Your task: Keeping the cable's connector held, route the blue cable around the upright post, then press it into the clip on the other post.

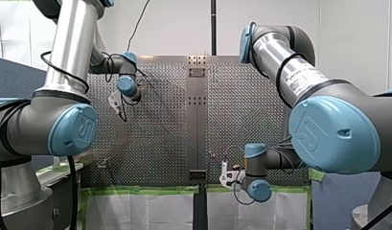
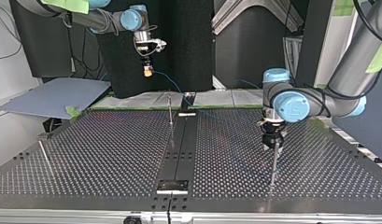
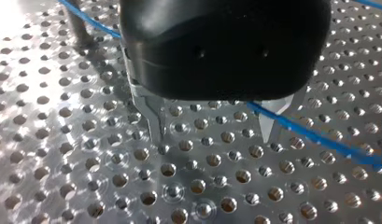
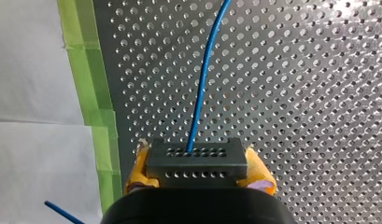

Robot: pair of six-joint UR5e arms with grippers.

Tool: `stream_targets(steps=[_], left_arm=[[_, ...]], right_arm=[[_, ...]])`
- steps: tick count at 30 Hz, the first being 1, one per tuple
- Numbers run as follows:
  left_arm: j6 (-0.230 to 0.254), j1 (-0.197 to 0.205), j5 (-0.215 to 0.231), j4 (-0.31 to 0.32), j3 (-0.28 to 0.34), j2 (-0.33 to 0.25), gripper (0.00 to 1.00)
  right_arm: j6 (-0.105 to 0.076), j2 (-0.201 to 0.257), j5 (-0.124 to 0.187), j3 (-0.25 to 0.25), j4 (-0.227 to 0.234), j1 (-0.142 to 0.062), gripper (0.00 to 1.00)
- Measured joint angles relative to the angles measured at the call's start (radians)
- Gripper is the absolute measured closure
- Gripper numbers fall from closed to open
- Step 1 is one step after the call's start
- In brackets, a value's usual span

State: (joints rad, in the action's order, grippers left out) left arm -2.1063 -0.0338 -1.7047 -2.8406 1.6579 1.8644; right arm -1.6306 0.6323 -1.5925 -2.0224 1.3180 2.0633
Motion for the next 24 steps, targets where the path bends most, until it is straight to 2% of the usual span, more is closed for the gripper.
stream_targets(steps=[11, 24], left_arm=[[-0.119, 0.007, -0.023, -0.013, 0.000, 0.000, 0.00], [-0.255, 0.022, -0.023, -0.013, 0.016, 0.000, 0.00]], right_arm=[[0.002, -0.001, 0.000, 0.000, 0.000, -0.001, 1.00], [0.003, -0.002, 0.000, 0.000, 0.000, 0.000, 1.00]])
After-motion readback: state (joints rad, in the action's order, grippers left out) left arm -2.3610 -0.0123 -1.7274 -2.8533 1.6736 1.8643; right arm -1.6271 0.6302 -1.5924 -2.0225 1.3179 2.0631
